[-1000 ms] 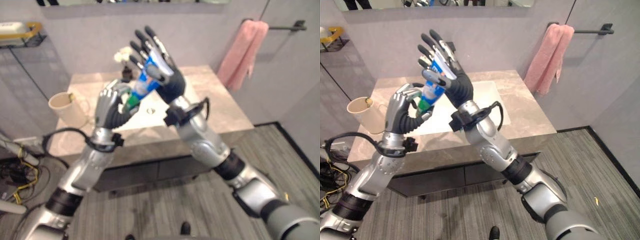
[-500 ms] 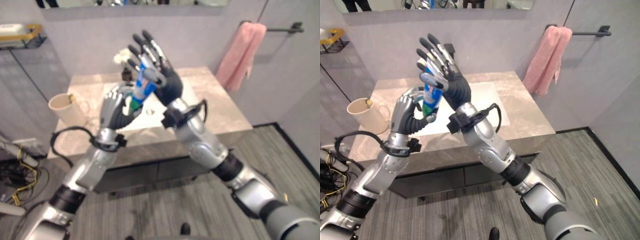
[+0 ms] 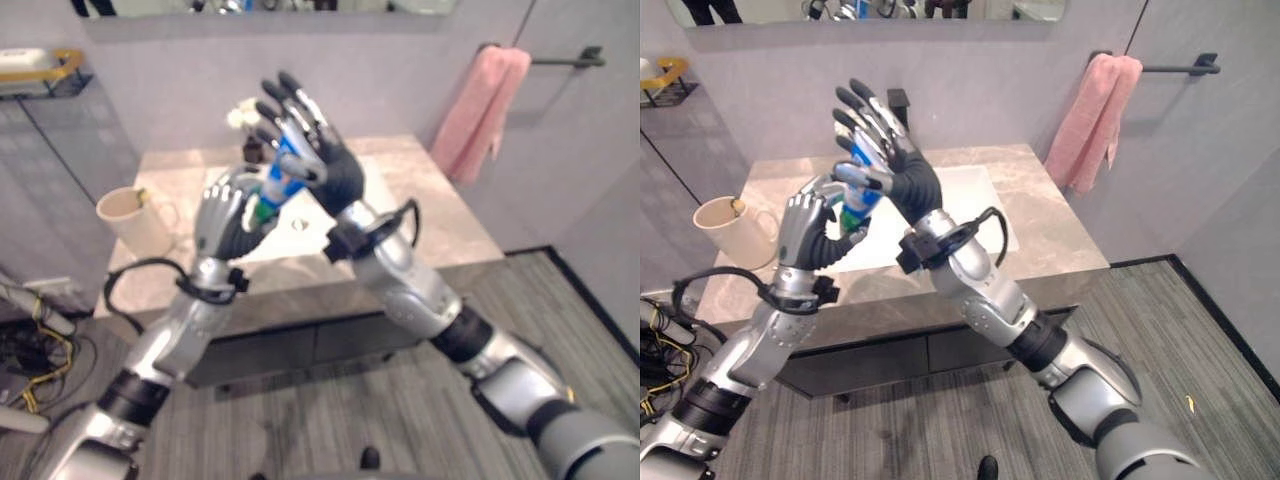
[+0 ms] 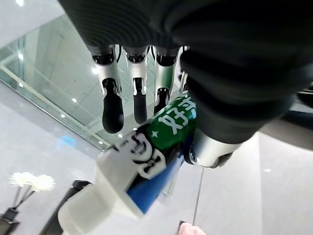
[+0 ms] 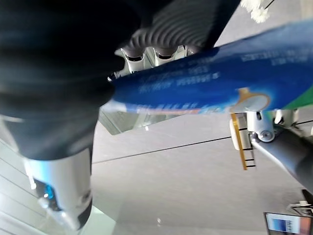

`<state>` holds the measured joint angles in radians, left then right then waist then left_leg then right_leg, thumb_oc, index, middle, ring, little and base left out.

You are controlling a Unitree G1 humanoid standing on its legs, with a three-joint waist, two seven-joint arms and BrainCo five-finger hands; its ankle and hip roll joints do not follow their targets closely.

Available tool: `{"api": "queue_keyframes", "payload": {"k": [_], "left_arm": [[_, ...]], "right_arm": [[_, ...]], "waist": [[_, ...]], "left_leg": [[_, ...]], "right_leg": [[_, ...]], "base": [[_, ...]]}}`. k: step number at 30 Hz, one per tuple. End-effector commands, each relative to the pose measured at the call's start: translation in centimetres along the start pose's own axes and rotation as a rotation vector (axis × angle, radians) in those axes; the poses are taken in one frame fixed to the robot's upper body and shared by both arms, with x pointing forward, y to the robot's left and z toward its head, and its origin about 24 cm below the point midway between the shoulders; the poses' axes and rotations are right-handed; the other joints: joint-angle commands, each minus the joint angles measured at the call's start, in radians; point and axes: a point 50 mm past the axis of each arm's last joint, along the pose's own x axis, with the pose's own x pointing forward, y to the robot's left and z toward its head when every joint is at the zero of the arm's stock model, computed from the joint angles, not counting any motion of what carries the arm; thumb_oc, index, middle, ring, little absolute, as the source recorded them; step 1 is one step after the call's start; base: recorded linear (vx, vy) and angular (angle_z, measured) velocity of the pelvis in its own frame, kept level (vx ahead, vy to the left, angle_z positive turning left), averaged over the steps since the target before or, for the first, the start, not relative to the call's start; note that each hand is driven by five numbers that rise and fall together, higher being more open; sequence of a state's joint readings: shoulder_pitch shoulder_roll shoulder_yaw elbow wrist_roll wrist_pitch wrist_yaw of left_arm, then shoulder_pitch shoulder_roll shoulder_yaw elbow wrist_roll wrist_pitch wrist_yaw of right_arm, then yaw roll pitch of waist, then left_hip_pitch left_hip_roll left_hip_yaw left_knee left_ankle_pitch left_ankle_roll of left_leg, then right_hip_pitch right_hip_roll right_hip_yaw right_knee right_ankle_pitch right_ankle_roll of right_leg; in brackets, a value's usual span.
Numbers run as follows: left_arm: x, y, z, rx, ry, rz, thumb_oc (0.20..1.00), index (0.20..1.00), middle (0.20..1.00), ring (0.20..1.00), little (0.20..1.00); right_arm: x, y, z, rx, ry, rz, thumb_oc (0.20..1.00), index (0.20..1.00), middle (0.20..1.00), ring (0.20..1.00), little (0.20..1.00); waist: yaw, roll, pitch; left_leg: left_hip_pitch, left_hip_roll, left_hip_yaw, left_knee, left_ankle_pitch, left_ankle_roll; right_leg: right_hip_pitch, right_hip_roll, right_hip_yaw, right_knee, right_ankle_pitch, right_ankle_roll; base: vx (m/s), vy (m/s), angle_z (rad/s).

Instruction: Put brush and paste in cup on sink, flatten towel.

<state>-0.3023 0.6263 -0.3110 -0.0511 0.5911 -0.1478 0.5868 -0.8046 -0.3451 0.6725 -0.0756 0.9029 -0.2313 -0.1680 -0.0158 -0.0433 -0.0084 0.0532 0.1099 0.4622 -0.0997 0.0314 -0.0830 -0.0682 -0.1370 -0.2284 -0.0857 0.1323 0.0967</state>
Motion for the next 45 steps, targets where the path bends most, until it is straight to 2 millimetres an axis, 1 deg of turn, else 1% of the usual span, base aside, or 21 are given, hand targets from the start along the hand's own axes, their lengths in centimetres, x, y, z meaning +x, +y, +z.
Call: {"api": "queue_keyframes", "payload": {"k": [1, 5, 11, 15, 16, 17, 18, 21, 22, 23, 24, 25, 27, 28, 30, 31, 34, 35, 36, 43, 45], "left_arm": [[3.0, 3.0, -0.4, 0.134, -0.115, 0.122, 0.2, 0.2, 0.2, 0.2, 0.2], [2.7, 3.7, -1.3, 0.19, -0.107, 0.115, 0.2, 0.2, 0.2, 0.2, 0.2], [2.5, 4.3, -1.7, 0.207, -0.097, 0.15, 0.2, 0.2, 0.2, 0.2, 0.2], [2.4, 4.6, -1.7, 0.214, -0.095, 0.17, 0.2, 0.2, 0.2, 0.2, 0.2], [2.3, 4.7, -1.7, 0.223, -0.099, 0.186, 0.2, 0.2, 0.2, 0.2, 0.2], [2.3, 4.7, -1.7, 0.223, -0.099, 0.186, 0.2, 0.2, 0.2, 0.2, 0.2], [2.3, 4.8, -1.8, 0.236, -0.101, 0.195, 0.2, 0.2, 0.2, 0.2, 0.2], [2.4, 4.8, -1.8, 0.242, -0.106, 0.2, 0.2, 0.2, 0.2, 0.2, 0.2], [4.7, 6.7, -1.5, 0.286, -0.149, 0.265, 0.2, 0.2, 0.2, 0.2, 0.2], [4.7, 6.7, -1.5, 0.286, -0.151, 0.264, 0.2, 0.2, 0.2, 0.2, 0.2], [5.4, 7.4, -0.9, 0.288, -0.178, 0.301, 0.2, 0.2, 0.2, 0.2, 0.2], [5.6, 7.6, -0.9, 0.291, -0.176, 0.315, 0.2, 0.2, 0.2, 0.2, 0.2], [6.0, 7.9, -0.7, 0.284, -0.185, 0.336, 0.2, 0.2, 0.2, 0.2, 0.2], [6.2, 7.7, -0.2, 0.261, -0.194, 0.34, 0.2, 0.2, 0.2, 0.2, 0.2], [6.2, 7.7, -0.2, 0.261, -0.194, 0.34, 0.2, 0.2, 0.2, 0.2, 0.2], [6.6, 7.8, 0.4, 0.241, -0.218, 0.348, 0.2, 0.2, 0.2, 0.2, 0.2], [7.2, 8.1, 1.1, 0.233, -0.249, 0.347, 0.2, 0.2, 0.2, 0.2, 0.2], [7.2, 8.1, 1.1, 0.233, -0.249, 0.347, 0.2, 0.2, 0.2, 0.2, 0.2], [7.5, 8.1, 1.4, 0.227, -0.26, 0.344, 0.2, 0.2, 0.2, 0.2, 0.2], [8.4, 8.2, 2.3, 0.212, -0.308, 0.345, 0.2, 0.2, 0.2, 0.2, 0.2], [8.9, 8.2, 2.9, 0.196, -0.332, 0.357, 0.2, 0.2, 0.2, 0.2, 0.2]], "right_arm": [[1.6, 1.9, 3.7, -0.03, -0.17, 0.114, 1.0, 1.0, 1.0, 1.0, 1.0], [1.5, 1.5, 3.7, -0.043, -0.175, 0.094, 1.0, 1.0, 1.0, 1.0, 1.0], [1.4, 1.5, 3.7, -0.047, -0.185, 0.089, 1.0, 1.0, 1.0, 1.0, 1.0], [1.1, 1.3, 4.2, -0.061, -0.214, 0.075, 1.0, 1.0, 1.0, 1.0, 1.0], [0.6, 0.5, 5.0, -0.08, -0.262, 0.03, 1.0, 1.0, 1.0, 1.0, 1.0], [0.5, 0.5, 5.0, -0.081, -0.262, 0.029, 1.0, 1.0, 1.0, 1.0, 1.0], [-0.1, -0.3, 5.7, -0.104, -0.309, -0.026, 1.0, 1.0, 1.0, 1.0, 1.0], [-0.6, -0.9, 6.0, -0.124, -0.338, -0.073, 1.0, 1.0, 1.0, 1.0, 1.0], [-1.3, -1.9, 5.9, -0.151, -0.355, -0.159, 1.0, 1.0, 1.0, 1.0, 1.0], [-1.3, -1.9, 6.0, -0.153, -0.357, -0.162, 1.0, 1.0, 1.0, 1.0, 1.0], [-2.0, -2.8, 5.8, -0.207, -0.368, -0.241, 1.0, 1.0, 1.0, 1.0, 1.0], [-2.3, -3.3, 5.7, -0.23, -0.367, -0.28, 1.0, 1.0, 1.0, 1.0, 1.0], [-2.4, -3.6, 5.1, -0.221, -0.341, -0.298, 1.0, 1.0, 1.0, 1.0, 1.0], [-2.3, -3.7, 4.3, -0.178, -0.303, -0.3, 1.0, 1.0, 1.0, 1.0, 1.0], [-2.3, -3.7, 4.3, -0.178, -0.303, -0.3, 1.0, 1.0, 1.0, 1.0, 1.0], [-2.1, -3.6, 3.3, -0.108, -0.258, -0.277, 1.0, 1.0, 1.0, 1.0, 1.0], [-1.7, -2.9, 2.5, -0.031, -0.204, -0.186, 1.0, 1.0, 1.0, 1.0, 1.0], [-1.7, -2.9, 2.5, -0.031, -0.205, -0.185, 1.0, 1.0, 1.0, 1.0, 1.0], [-1.5, -2.5, 2.2, -0.024, -0.177, -0.144, 1.0, 1.0, 1.0, 1.0, 1.0], [-0.7, -2.0, 1.9, -0.028, -0.163, -0.104, 1.0, 1.0, 1.0, 1.0, 1.0], [-0.2, -1.6, 1.9, 0.003, -0.165, -0.081, 1.0, 1.0, 1.0, 1.0, 1.0]], "waist": [[-0.01, -0.025, 0.001], [-0.008, -0.02, 0.001], [-0.006, -0.017, 0.002], [-0.007, -0.015, 0.001], [-0.01, -0.013, 0.002], [-0.01, -0.013, 0.001], [-0.014, -0.009, 0.003], [-0.016, -0.008, 0.002], [-0.026, 0.002, 0.0], [-0.025, 0.0, -0.001], [-0.028, 0.003, 0.0], [-0.03, 0.004, -0.003], [-0.03, 0.004, -0.005], [-0.03, 0.003, -0.005], [-0.03, 0.003, -0.005], [-0.027, 0.003, -0.006], [-0.025, 0.001, -0.005], [-0.025, 0.001, -0.005], [-0.026, 0.0, -0.006], [-0.022, 0.001, -0.003], [-0.02, 0.0, -0.003]], "left_leg": [[0.046, 0.021, -0.061, 0.012, -0.078, 0.018], [0.046, 0.02, -0.062, 0.012, -0.078, 0.017], [0.045, 0.02, -0.067, 0.012, -0.077, 0.018], [0.045, 0.018, -0.07, 0.012, -0.078, 0.019], [0.045, 0.017, -0.07, 0.012, -0.078, 0.019], [0.045, 0.017, -0.071, 0.012, -0.078, 0.019], [0.045, 0.016, -0.071, 0.012, -0.079, 0.02], [0.045, 0.015, -0.071, 0.012, -0.08, 0.021], [0.047, 0.014, -0.07, 0.012, -0.082, 0.022], [0.046, 0.014, -0.07, 0.012, -0.082, 0.022], [0.048, 0.013, -0.071, 0.012, -0.084, 0.023], [0.048, 0.013, -0.071, 0.012, -0.084, 0.023], [0.048, 0.013, -0.072, 0.012, -0.083, 0.023], [0.048, 0.013, -0.073, 0.012, -0.083, 0.023], [0.048, 0.013, -0.072, 0.012, -0.083, 0.023], [0.049, 0.014, -0.072, 0.012, -0.082, 0.023], [0.049, 0.013, -0.074, 0.012, -0.081, 0.023], [0.049, 0.013, -0.074, 0.012, -0.081, 0.023], [0.048, 0.013, -0.074, 0.012, -0.079, 0.022], [0.039, 0.011, -0.081, 0.012, -0.077, 0.021], [0.035, 0.01, -0.086, 0.012, -0.075, 0.02]], "right_leg": [[0.045, -0.046, -0.021, -0.002, -0.029, 0.05], [0.044, -0.047, -0.02, -0.002, -0.029, 0.051], [0.047, -0.05, -0.024, -0.002, -0.029, 0.051], [0.049, -0.05, -0.025, -0.002, -0.029, 0.052], [0.049, -0.051, -0.028, -0.002, -0.029, 0.053], [0.049, -0.051, -0.028, -0.002, -0.029, 0.053], [0.049, -0.052, -0.028, -0.002, -0.029, 0.054], [0.05, -0.052, -0.029, -0.002, -0.029, 0.056], [0.051, -0.053, -0.028, -0.002, -0.028, 0.059], [0.05, -0.053, -0.028, -0.002, -0.028, 0.059], [0.052, -0.055, -0.027, -0.002, -0.029, 0.06], [0.052, -0.055, -0.027, -0.002, -0.029, 0.06], [0.051, -0.054, -0.026, -0.002, -0.029, 0.06], [0.05, -0.055, -0.024, -0.002, -0.028, 0.059], [0.05, -0.055, -0.024, -0.002, -0.028, 0.059], [0.052, -0.056, -0.024, -0.002, -0.028, 0.058], [0.055, -0.055, -0.024, -0.002, -0.028, 0.056], [0.055, -0.055, -0.024, -0.002, -0.028, 0.056], [0.054, -0.055, -0.025, -0.002, -0.027, 0.056], [0.051, -0.057, -0.028, -0.002, -0.024, 0.058], [0.051, -0.059, -0.034, -0.002, -0.023, 0.059]], "base": [[0.0, 0.0, 0.0], [0.0, 0.0, 0.0], [0.0, 0.0, 0.0], [0.0, 0.0, 0.0], [0.0, 0.0, 0.0], [0.0, 0.0, 0.0], [-0.01, 0.007, 0.03], [0.0, 0.0, 0.0], [0.0, 0.0, 0.0], [0.0, 0.0, 0.0], [0.0, 0.0, 0.0], [0.0, 0.0, 0.0], [0.0, 0.0, 0.0], [0.0, 0.0, 0.0], [0.0, 0.0, 0.0], [0.0, 0.0, 0.0], [0.0, 0.0, 0.0], [0.0, 0.0, 0.0], [0.0, 0.0, 0.0], [0.0, 0.0, 0.0], [0.0, 0.004, 0.02]]}}
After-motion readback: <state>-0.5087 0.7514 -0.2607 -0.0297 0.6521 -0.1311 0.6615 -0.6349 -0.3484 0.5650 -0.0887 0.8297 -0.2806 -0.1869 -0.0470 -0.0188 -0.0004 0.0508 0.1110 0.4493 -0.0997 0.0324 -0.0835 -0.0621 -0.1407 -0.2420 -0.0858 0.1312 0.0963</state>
